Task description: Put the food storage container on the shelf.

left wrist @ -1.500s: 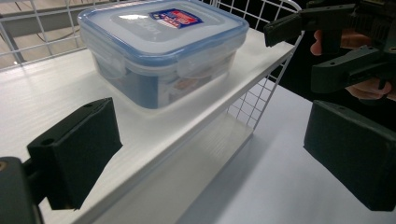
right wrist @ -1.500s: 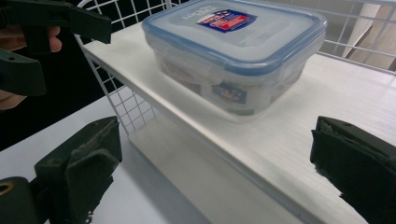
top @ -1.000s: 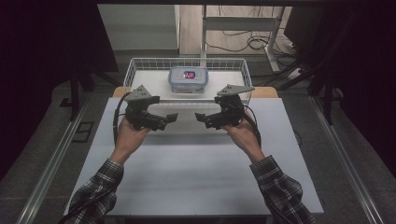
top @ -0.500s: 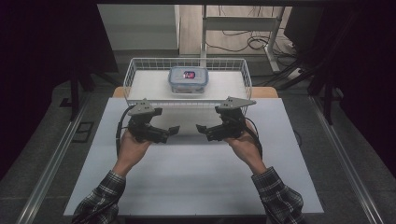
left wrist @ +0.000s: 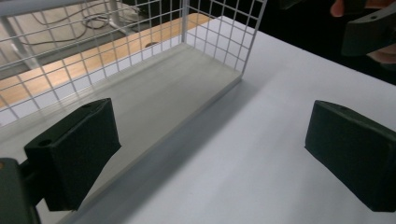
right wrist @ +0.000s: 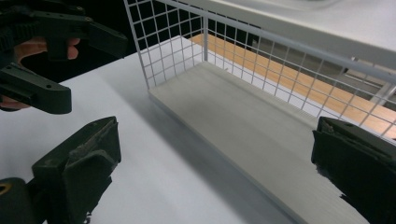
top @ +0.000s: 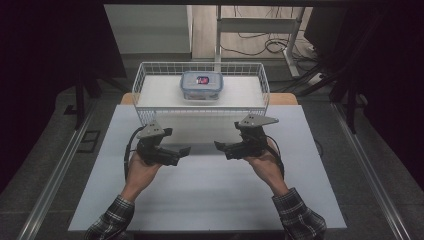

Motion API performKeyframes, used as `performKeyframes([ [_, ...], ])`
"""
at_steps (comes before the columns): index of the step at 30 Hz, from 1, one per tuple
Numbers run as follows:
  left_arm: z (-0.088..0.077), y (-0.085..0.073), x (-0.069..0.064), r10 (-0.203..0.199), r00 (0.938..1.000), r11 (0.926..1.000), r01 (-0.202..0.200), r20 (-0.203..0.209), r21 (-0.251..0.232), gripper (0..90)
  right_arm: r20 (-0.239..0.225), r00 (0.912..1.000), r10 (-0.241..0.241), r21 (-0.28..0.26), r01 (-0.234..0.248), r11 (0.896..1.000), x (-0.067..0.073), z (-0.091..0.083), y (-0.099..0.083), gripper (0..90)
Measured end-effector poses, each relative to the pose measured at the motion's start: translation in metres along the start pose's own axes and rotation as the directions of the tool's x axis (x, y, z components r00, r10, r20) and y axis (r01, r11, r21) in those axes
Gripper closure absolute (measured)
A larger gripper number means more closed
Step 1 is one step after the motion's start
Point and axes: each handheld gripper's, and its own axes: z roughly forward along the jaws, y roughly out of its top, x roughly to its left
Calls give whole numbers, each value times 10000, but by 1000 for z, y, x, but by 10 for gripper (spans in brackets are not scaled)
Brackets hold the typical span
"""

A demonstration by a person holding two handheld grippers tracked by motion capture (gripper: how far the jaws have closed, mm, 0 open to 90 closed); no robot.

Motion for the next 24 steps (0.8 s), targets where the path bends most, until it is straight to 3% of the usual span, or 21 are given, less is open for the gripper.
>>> performKeyframes([
  [7,-3,-8,-7,1,9999,10000,-2,122,59,24,164,9999,-22,48,21,10000,4,-8,-9,9],
  [24,-17,-31,-19,-111,9999,9998,111,-34,171,24,191,9998,-109,213,105,9997,17,-17,-31,4],
])
